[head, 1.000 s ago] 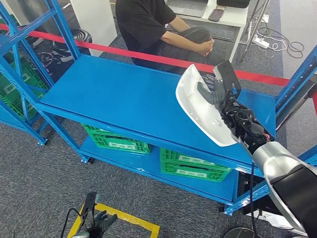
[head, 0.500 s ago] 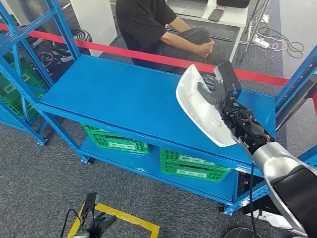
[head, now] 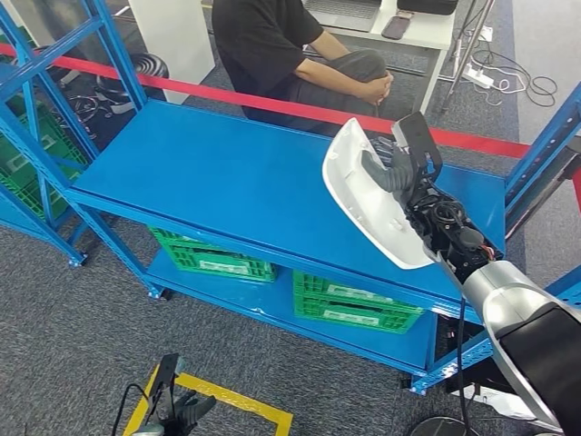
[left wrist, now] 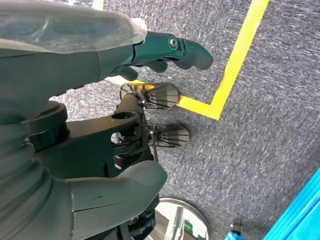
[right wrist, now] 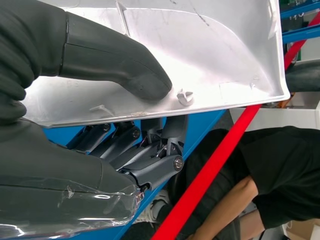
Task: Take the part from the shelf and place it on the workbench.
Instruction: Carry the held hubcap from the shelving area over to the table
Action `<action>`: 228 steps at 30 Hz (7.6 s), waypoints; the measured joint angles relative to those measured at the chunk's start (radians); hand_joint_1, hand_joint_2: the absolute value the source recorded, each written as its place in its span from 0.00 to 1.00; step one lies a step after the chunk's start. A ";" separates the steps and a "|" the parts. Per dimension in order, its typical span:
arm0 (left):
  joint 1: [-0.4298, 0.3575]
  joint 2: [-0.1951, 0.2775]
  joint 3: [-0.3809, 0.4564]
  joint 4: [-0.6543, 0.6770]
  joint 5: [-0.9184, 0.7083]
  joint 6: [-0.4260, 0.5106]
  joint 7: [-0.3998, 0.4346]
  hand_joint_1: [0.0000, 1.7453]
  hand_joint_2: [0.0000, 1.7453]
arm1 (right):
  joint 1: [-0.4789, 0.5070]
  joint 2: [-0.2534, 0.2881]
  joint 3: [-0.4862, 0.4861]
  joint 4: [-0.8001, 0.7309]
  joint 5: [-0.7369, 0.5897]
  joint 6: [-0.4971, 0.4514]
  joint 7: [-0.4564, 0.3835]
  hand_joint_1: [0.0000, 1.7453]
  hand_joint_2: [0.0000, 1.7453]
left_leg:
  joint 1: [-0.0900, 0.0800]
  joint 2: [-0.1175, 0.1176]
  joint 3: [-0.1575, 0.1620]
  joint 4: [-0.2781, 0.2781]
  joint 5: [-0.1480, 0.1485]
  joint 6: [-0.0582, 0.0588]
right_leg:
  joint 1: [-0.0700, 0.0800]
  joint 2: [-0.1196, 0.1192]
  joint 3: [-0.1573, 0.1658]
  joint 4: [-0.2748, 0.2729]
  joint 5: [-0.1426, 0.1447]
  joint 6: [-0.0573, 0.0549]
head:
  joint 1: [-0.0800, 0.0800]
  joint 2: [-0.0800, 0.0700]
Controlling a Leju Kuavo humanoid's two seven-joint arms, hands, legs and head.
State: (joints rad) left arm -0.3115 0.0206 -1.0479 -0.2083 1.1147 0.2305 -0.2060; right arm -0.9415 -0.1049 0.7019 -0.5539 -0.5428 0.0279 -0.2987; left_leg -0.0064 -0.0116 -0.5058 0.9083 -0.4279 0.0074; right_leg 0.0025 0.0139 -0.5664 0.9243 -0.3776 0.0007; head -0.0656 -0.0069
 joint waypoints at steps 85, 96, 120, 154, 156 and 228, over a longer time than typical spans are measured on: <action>0.008 -0.006 0.000 0.000 -0.021 -0.031 0.023 0.00 1.00 | -0.106 0.152 0.125 -0.022 0.392 -0.142 0.001 1.00 1.00 | 0.000 0.000 -0.001 0.000 0.000 0.000 | 0.000 0.000 -0.001 0.000 0.000 0.000 | 0.000 0.000; 0.008 -0.006 0.000 0.000 -0.020 -0.031 0.023 0.00 1.00 | -0.103 0.152 0.124 -0.022 0.390 -0.144 -0.001 1.00 1.00 | 0.000 0.000 -0.001 0.000 0.000 0.000 | 0.000 0.000 -0.001 0.000 0.000 0.000 | 0.000 0.000; 0.014 -0.005 0.000 0.000 -0.015 -0.025 0.021 0.00 1.00 | -0.088 0.152 0.113 -0.022 0.397 -0.145 -0.011 1.00 1.00 | 0.000 0.000 -0.001 0.000 0.000 0.000 | 0.000 0.000 -0.001 0.000 0.000 0.000 | 0.000 0.000; 0.013 -0.010 0.000 0.000 -0.021 -0.025 0.021 0.00 1.00 | -0.065 0.153 0.096 -0.020 0.399 -0.145 -0.013 1.00 1.00 | 0.027 -0.074 -0.029 0.031 -0.011 -0.019 | -0.032 0.058 -0.035 0.039 -0.004 0.040 | 0.000 0.000; 0.015 -0.011 0.000 0.000 -0.021 -0.026 0.021 0.00 1.00 | -0.063 0.155 0.096 -0.020 0.399 -0.145 -0.013 1.00 1.00 | 0.031 -0.080 -0.036 0.034 -0.011 -0.032 | -0.030 0.038 -0.034 0.039 -0.009 0.028 | -0.001 0.000; 0.011 -0.001 0.000 0.000 -0.030 -0.034 0.025 0.00 1.00 | -0.039 0.165 0.073 -0.016 0.368 -0.142 -0.027 1.00 1.00 | 0.019 0.047 -0.146 0.100 0.046 -0.037 | -0.010 -0.074 0.013 0.022 -0.046 0.007 | 0.003 0.000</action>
State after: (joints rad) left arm -0.3006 0.0193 -1.0479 -0.2085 1.0845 0.1968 -0.1814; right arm -0.9803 0.0598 0.7747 -0.5696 -0.1747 -0.1139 -0.3252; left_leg 0.0122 0.0356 -0.6514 1.0079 -0.3814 -0.0298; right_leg -0.0076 -0.0599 -0.5530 0.9459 -0.4232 0.0078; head -0.0627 -0.0069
